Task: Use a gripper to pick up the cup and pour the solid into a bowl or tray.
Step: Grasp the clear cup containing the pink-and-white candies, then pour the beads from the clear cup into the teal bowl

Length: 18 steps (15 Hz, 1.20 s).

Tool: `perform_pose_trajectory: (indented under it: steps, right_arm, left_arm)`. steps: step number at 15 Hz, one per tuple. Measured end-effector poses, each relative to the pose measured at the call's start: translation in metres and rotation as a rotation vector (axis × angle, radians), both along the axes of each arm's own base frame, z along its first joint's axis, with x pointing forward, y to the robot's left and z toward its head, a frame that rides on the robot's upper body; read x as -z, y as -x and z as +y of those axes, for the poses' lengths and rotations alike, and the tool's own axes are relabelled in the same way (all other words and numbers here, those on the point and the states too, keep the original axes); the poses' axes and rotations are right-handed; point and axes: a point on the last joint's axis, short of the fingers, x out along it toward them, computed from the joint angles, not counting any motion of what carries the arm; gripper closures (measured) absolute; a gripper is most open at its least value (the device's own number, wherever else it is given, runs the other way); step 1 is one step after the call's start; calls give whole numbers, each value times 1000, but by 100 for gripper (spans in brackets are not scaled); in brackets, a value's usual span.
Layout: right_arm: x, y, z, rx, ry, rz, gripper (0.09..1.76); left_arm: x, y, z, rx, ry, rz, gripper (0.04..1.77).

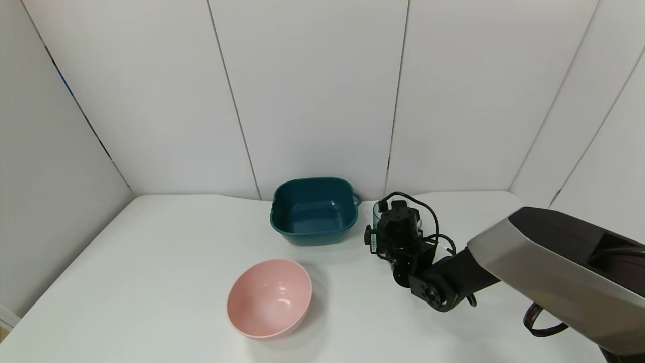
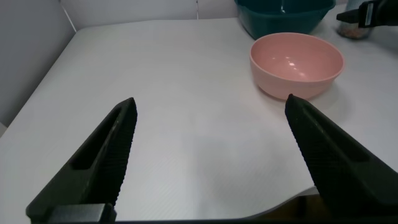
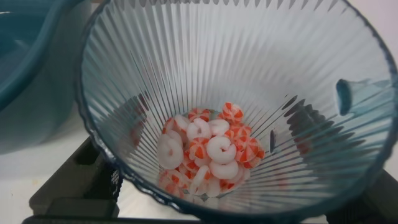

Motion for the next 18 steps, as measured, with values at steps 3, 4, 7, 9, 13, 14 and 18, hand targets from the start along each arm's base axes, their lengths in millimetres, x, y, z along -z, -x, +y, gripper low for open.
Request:
perform_pose_trajectory:
  steps: [3,4,7,9,13,14,18]
  right_arm:
    - [1,0,0,-1,2,2,14]
    - [1,0,0,-1,2,2,14]
    - [2,0,0,-1,1,3,47]
    - [2,0,0,-2,3,2,50]
    - [2,0,0,-2,3,3,50]
    - [2,0,0,-5,7,4,50]
    - [-6,1,-1,-27,43,5,51]
  left_arm:
    - [0,0,0,0,0,0,9]
    - [0,0,0,0,0,0,9]
    - [0,0,0,0,0,0,9]
    - [0,0,0,0,0,0,9]
    - [0,0,0,0,0,0,9]
    - [0,0,0,0,0,0,9]
    - [0,0,0,0,0,0,9]
